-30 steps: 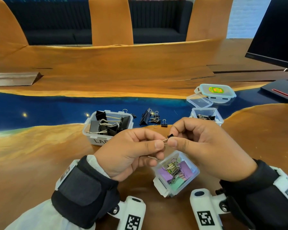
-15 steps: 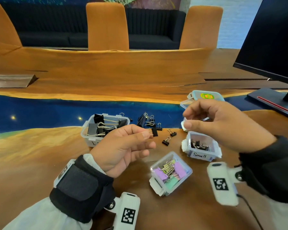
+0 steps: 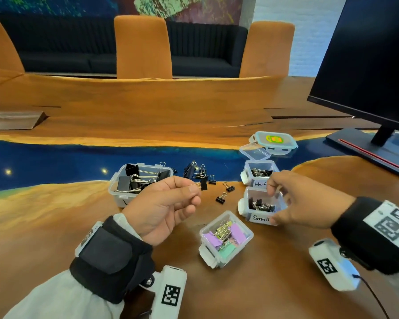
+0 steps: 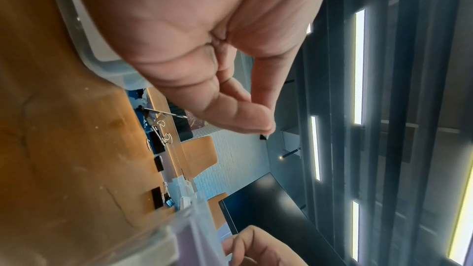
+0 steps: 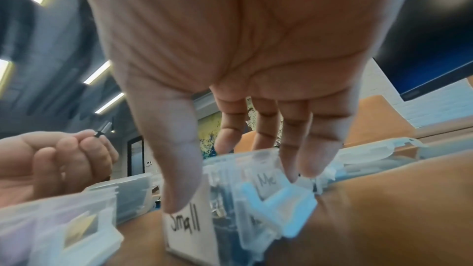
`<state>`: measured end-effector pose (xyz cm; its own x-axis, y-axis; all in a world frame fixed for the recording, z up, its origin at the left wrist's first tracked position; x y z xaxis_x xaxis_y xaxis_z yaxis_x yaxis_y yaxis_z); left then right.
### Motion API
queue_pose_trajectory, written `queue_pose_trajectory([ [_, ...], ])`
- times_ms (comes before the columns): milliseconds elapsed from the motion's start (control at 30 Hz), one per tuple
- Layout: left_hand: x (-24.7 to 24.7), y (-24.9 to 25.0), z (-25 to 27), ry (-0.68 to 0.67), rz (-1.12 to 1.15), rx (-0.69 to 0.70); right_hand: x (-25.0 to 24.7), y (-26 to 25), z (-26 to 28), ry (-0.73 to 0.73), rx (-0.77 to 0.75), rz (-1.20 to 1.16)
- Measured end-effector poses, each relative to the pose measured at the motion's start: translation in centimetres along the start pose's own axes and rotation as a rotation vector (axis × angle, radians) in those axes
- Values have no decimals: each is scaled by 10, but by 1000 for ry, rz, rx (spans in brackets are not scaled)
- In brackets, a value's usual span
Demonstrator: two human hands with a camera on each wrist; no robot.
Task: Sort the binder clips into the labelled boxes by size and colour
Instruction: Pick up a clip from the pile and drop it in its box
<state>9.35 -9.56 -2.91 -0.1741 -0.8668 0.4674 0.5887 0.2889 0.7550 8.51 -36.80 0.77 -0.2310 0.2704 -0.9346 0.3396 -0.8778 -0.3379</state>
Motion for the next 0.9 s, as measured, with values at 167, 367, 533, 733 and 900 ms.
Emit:
queue_pose_trajectory([
  [167,19,7,10,116,-364,66,-10,-25,12,116,-81,16],
  [367,73,25,19,307,-956,357,-18,-60,25,197,-220,58],
  [533,94,21,8,338,-968,367,-26,-70,31,237,-239,-18],
  [733,95,14,1,296,-1079,307,-29,-63,36,235,-226,-80],
  [900,81,43,8,317,-1106,414,-29,-31,34,166,-137,-80],
])
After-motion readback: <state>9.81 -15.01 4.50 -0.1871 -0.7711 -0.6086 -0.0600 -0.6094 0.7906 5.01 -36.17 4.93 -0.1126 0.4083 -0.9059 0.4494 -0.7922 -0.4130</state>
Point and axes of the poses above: each hand's wrist, its own z-axis away from the middle knuckle, its own x-axis out of the palm, y = z × x, the point moved 4 cm from there along -z, towards the middle knuckle, and after that the axes turned 15 degrees about -x, right-handed, at the moved point
